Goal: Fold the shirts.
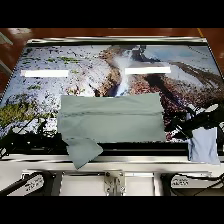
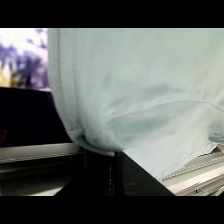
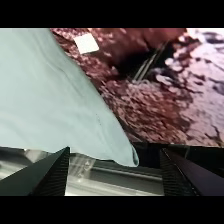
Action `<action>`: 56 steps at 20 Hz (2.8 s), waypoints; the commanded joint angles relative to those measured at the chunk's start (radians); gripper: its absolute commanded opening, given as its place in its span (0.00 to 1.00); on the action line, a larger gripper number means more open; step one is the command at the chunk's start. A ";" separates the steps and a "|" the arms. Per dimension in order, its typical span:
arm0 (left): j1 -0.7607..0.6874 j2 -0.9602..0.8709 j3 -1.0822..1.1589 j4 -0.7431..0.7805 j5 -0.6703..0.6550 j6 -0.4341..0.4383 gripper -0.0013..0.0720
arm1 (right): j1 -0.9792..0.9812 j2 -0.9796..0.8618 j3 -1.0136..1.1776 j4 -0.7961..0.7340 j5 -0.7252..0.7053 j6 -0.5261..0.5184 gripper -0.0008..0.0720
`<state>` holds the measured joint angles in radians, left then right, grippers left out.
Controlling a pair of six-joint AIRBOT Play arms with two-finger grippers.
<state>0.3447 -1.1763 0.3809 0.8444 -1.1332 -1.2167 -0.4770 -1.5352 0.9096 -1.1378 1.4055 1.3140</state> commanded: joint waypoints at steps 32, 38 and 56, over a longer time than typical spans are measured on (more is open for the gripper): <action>-0.021 -0.158 0.594 -0.083 -0.055 0.139 0.06 | 0.242 0.159 0.139 0.113 -0.536 -0.027 0.11; -0.059 -0.382 0.793 -0.190 -0.043 0.123 0.06 | 0.313 -0.012 0.259 0.111 -0.550 0.022 0.11; -0.095 -0.657 1.035 -0.169 -0.140 -0.068 0.74 | 0.322 -0.094 0.295 0.074 -0.629 0.048 0.92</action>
<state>0.2420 -1.8275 1.3922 0.6666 -1.2018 -1.2514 -0.1547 -1.6264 1.1820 -1.0588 0.7464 1.3930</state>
